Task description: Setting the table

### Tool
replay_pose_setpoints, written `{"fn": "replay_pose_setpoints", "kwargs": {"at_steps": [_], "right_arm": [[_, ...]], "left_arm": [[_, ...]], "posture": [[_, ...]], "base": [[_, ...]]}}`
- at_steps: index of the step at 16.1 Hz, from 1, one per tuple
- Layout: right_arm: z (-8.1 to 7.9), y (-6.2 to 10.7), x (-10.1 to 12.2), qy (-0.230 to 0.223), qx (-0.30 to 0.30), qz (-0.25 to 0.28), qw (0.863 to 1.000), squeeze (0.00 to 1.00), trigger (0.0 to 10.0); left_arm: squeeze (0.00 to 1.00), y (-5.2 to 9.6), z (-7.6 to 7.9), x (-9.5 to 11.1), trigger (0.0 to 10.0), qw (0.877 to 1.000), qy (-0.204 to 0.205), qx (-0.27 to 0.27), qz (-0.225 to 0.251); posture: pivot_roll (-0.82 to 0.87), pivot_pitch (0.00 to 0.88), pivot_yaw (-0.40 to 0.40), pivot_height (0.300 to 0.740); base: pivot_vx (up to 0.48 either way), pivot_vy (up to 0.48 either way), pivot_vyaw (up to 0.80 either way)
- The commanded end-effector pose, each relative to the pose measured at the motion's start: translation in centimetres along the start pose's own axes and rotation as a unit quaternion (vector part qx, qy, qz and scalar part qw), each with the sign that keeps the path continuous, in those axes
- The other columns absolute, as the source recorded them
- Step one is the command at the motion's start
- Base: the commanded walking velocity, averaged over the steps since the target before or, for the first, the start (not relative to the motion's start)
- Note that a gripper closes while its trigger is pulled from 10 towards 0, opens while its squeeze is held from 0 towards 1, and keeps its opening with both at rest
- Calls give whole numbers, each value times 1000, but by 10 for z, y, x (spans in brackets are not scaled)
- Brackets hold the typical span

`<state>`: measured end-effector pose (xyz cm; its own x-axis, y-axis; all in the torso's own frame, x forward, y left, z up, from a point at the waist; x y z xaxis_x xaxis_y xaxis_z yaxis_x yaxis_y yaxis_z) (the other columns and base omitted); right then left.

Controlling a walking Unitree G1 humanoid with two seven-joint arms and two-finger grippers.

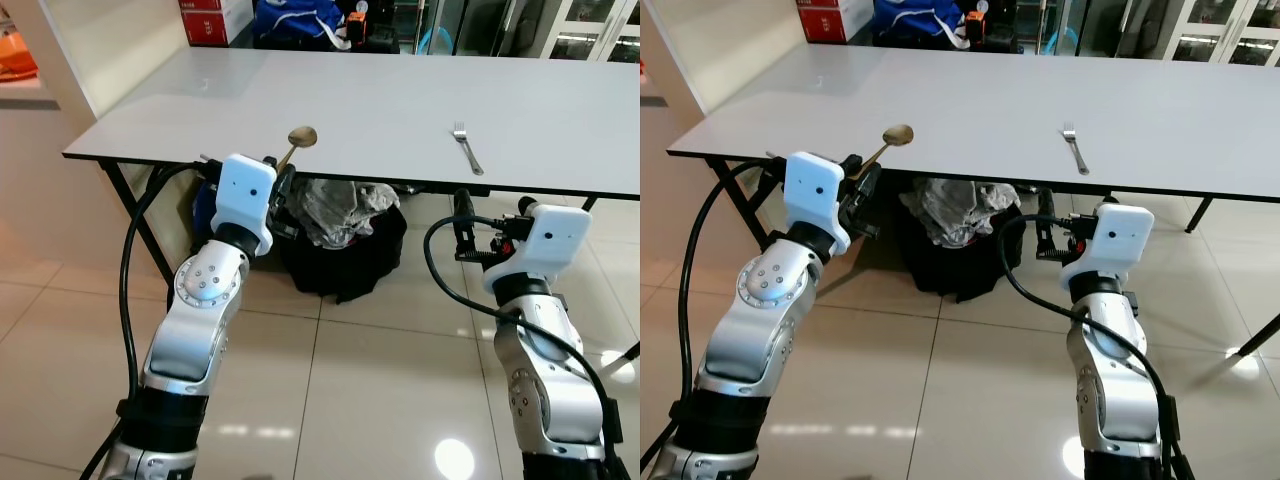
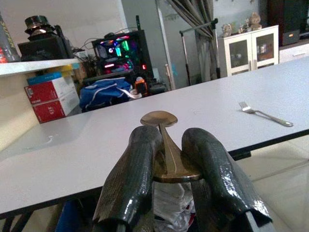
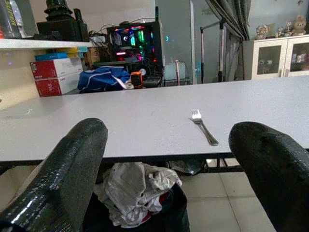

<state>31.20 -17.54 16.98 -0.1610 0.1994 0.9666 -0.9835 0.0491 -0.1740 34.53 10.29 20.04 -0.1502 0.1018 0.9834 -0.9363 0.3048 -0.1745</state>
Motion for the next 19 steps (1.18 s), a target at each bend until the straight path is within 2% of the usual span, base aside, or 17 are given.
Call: {"fn": "replay_pose_setpoints", "kwargs": {"at_steps": [1, 4, 10, 19], "right_arm": [[-1, -2, 1, -4, 3, -2, 1000, 0, 10000], [-2, -3, 1, -5, 2, -3, 1000, 0, 10000], [-2, -3, 1, -9, 2, -6, 1000, 0, 10000], [-9, -2, 3, 5, 22, 0, 1000, 0, 10000]], "left_arm": [[0, -2, 0, 5, 0, 1000, 1, -4, 8], [0, -3, -2, 7, 0, 1000, -2, 0, 13], [0, -4, -5, 6, 0, 1000, -3, 5, 10], [0, -5, -3, 1, 0, 1000, 2, 3, 2]], "posture": [[69, 0, 31, 740], [69, 0, 32, 740], [71, 0, 30, 740], [67, 0, 32, 740]], "base": [[345, 0, 0], [414, 0, 0], [431, 0, -723], [438, 0, 0]]}}
Point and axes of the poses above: a point about 5 cm out from each wrist's last joint towards the gripper, its own y axis pointing back from the gripper into the wrist, its own x axis along the axis of the wrist's last joint, z = x × y, the point moved 4 cm from there along -y, pointing out of the wrist towards the gripper, and after that the axes turned 15 degrees about y, right-handed, at the moved point
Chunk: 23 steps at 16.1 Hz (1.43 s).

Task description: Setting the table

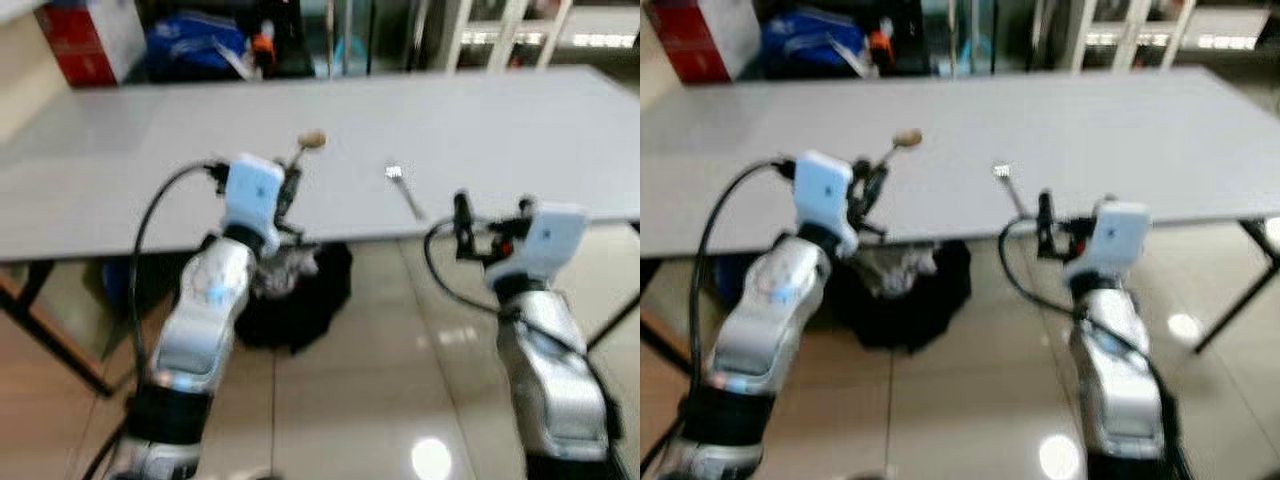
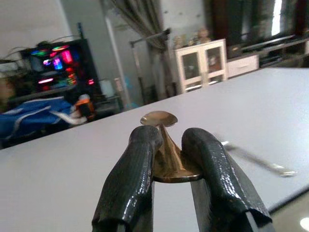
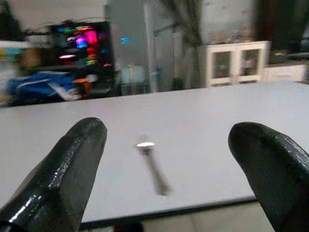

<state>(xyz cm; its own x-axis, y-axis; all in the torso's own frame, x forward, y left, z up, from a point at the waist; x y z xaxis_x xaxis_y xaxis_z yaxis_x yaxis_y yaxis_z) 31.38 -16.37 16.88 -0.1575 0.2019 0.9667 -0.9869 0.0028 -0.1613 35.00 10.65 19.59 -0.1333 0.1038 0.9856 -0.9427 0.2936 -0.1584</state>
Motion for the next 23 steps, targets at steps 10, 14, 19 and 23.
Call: {"fn": "replay_pose_setpoints", "kwargs": {"at_steps": [10, 14, 19, 23], "right_arm": [[-5, 1, -1, 4, 25, -2, 1000, 0, 10000], [-6, 4, -2, 2, 30, -2, 1000, 0, 10000], [-12, 4, -2, 36, 48, 0, 998, 0, 10000], [-12, 4, -2, 42, 47, 2, 998, 0, 10000]], "left_arm": [[0, -1, 2, -1, 10000, 1000, -6, 6, -7], [0, 2, 2, -5, 10000, 999, -31, 10, -8], [0, 2, 2, -5, 10000, 999, -32, 14, -7], [0, 1, 0, -6, 10000, 999, -38, 17, -8]], "posture": [[70, 0, 23, 740], [67, 0, 27, 740], [64, 0, 27, 740], [62, 0, 31, 740]], "base": [[350, 0, 0], [0, 0, 0], [0, -312, 221], [0, -392, 447]]}}
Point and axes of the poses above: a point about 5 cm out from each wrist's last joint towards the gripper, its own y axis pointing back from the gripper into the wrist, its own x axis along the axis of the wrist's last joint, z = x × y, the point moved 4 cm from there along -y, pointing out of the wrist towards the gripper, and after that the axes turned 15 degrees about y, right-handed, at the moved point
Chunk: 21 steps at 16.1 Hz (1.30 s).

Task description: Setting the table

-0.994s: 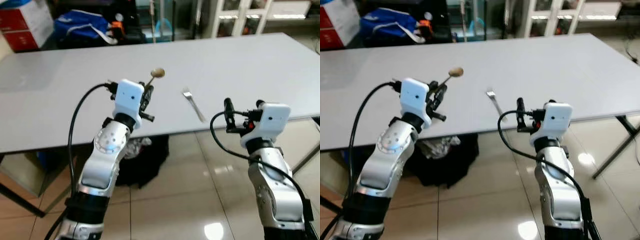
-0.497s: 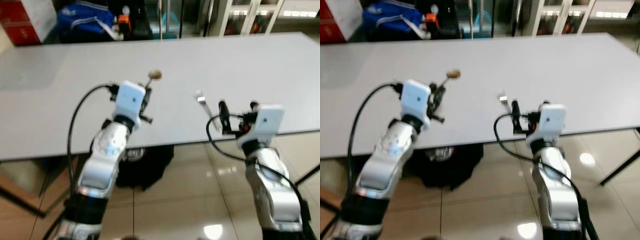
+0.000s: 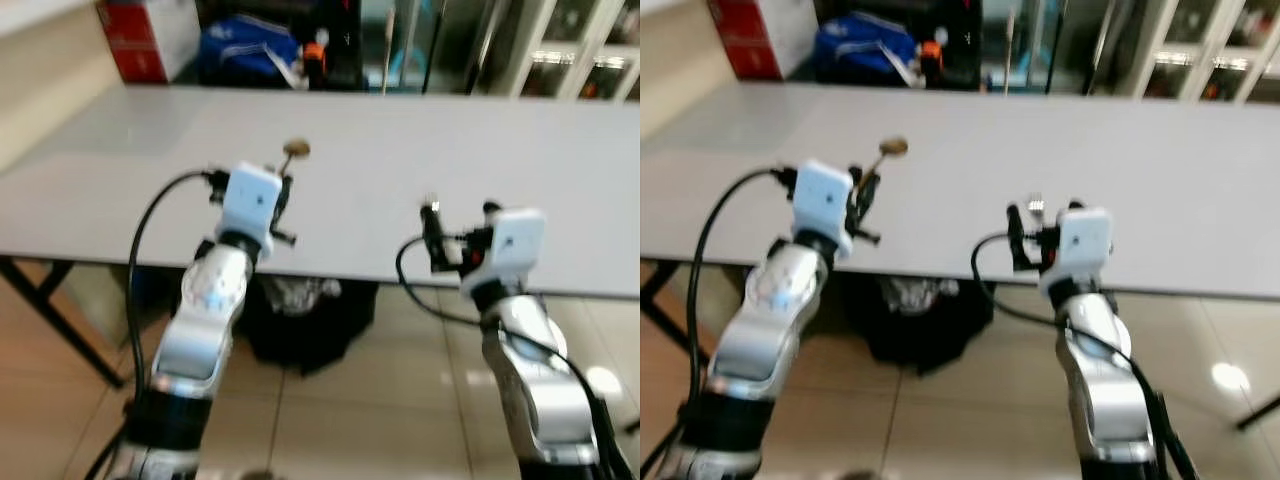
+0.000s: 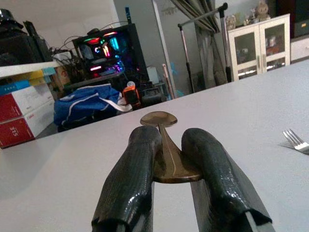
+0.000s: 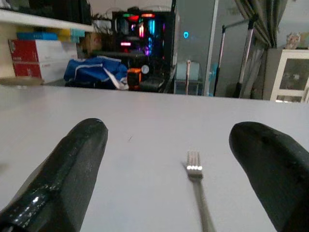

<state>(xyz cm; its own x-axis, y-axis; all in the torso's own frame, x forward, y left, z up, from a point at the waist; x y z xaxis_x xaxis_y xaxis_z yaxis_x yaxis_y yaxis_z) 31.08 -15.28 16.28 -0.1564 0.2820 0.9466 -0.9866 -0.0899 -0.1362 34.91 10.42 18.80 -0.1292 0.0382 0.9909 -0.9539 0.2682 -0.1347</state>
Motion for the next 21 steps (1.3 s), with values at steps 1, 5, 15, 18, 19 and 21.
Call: {"fn": "replay_pose_setpoints", "kwargs": {"at_steps": [1, 5, 15, 18, 19, 21], "right_arm": [[1, 1, 0, -4, -7, 1, 1000, 0, 10000], [3, 1, 0, -4, -11, 1, 1000, 0, 10000], [8, 0, -1, 0, -16, -1, 1000, 0, 10000], [6, 1, -2, -6, -12, -3, 1000, 0, 10000], [5, 1, -2, -8, -10, -4, 1000, 0, 10000], [2, 1, -4, -17, -2, -8, 1000, 0, 10000]], "left_arm": [[0, -1, -2, 2, 10000, 1000, -8, 3, 3], [0, -3, 0, 3, 10000, 1000, -8, 0, 5], [0, -8, 2, 1, 10000, 1000, -8, -8, 7], [0, -10, 0, 3, 10000, 1000, -6, -3, 14], [0, -10, -2, 4, 10000, 1000, 0, 4, 14], [0, -10, -3, 6, 10000, 1000, 3, 4, 18]], "posture": [[61, 0, 33, 740], [58, 0, 37, 740], [43, 0, 39, 740], [44, 0, 37, 740], [45, 0, 37, 740], [48, 0, 35, 740]], "base": [[0, -390, 0], [0, -392, 0], [0, -392, 0], [0, -365, 0], [0, 0, 0], [0, 0, 0]]}}
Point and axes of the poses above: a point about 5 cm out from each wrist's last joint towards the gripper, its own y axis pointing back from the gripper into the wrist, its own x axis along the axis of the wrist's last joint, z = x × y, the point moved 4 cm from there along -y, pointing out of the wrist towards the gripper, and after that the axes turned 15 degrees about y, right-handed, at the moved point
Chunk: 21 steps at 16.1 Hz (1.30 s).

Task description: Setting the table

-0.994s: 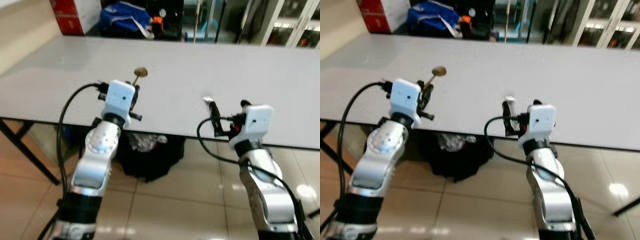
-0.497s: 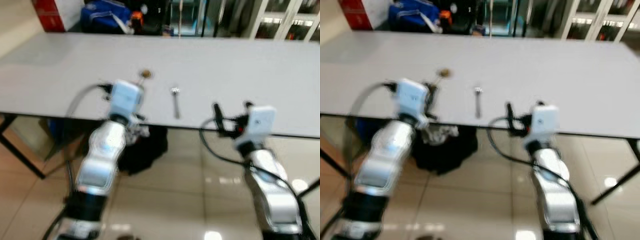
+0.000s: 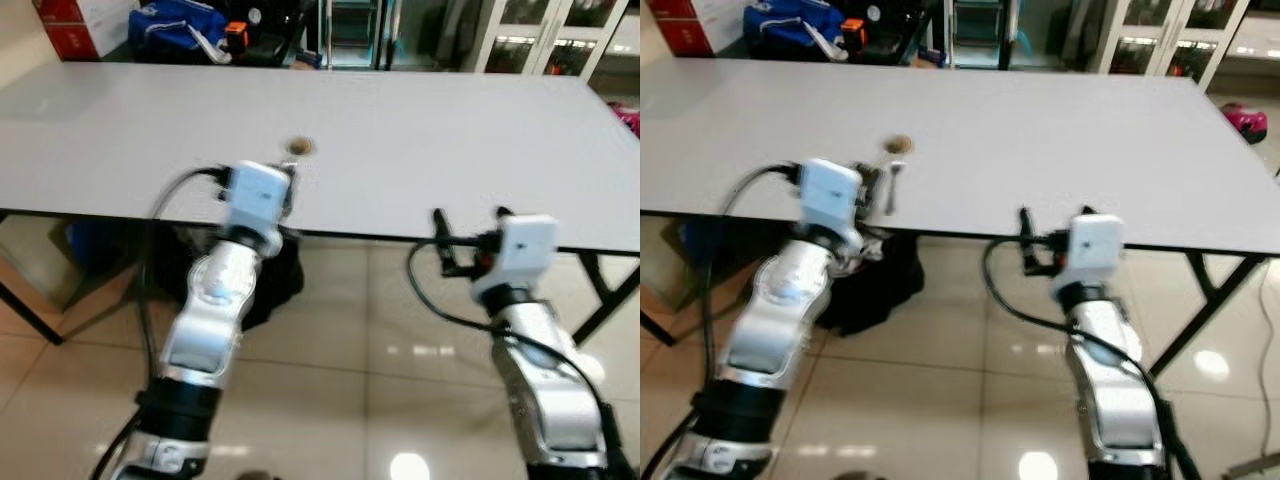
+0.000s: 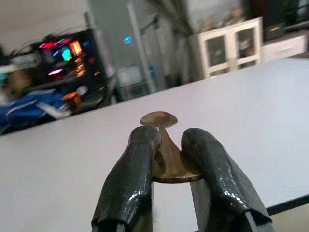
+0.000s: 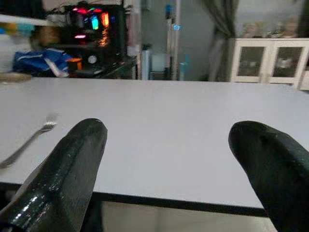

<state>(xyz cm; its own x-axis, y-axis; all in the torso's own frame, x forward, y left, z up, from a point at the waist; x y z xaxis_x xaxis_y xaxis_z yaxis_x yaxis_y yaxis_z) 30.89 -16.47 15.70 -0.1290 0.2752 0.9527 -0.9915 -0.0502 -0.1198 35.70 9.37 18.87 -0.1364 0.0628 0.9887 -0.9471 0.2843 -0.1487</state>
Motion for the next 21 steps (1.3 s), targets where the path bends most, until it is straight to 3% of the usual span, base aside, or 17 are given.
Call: {"fn": "replay_pose_setpoints", "kwargs": {"at_steps": [1, 7, 21], "right_arm": [[-8, -2, 4, -14, 16, 4, 1000, 0, 10000], [-12, -2, 3, -22, 24, 1, 999, 0, 10000], [-18, -2, 5, -28, 39, 5, 999, 0, 10000]], "left_arm": [[0, 0, -11, 6, 10000, 1000, -1, 11, 10], [0, 0, -10, 6, 10000, 1000, 15, -2, 6], [0, 0, -11, 7, 10000, 999, 31, -8, 4]], "posture": [[48, 0, 35, 740], [51, 0, 38, 740], [55, 0, 36, 740]], "base": [[0, 0, 0], [138, 0, 0], [398, 0, 0]]}}
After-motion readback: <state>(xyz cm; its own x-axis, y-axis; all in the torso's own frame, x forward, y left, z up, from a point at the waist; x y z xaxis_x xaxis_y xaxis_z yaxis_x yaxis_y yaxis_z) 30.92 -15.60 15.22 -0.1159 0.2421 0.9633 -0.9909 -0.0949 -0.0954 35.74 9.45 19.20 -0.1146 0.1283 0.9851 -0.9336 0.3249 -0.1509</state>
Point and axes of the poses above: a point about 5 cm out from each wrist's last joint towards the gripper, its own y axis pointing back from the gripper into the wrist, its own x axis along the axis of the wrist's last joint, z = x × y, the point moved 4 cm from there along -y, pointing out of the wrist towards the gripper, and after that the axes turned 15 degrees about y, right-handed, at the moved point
